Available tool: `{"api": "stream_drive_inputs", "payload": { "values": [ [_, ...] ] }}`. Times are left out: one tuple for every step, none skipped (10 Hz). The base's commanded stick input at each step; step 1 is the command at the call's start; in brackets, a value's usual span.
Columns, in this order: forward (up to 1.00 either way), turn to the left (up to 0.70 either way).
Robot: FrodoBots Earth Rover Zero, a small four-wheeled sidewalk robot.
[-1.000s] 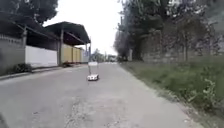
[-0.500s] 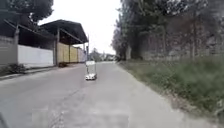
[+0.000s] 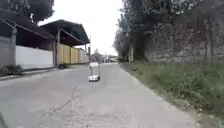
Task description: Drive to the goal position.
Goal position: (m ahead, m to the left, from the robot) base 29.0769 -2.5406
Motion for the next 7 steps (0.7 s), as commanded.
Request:
{"api": "stream_drive_inputs", "payload": {
  "values": [
    [1.0, 0.0],
    [1.0, -0.08],
    [1.0, -0.38],
    [1.0, -0.24],
    [1.0, 0.0],
    [1.0, 0.0],
    [1.0, 0.0]
  ]
}}
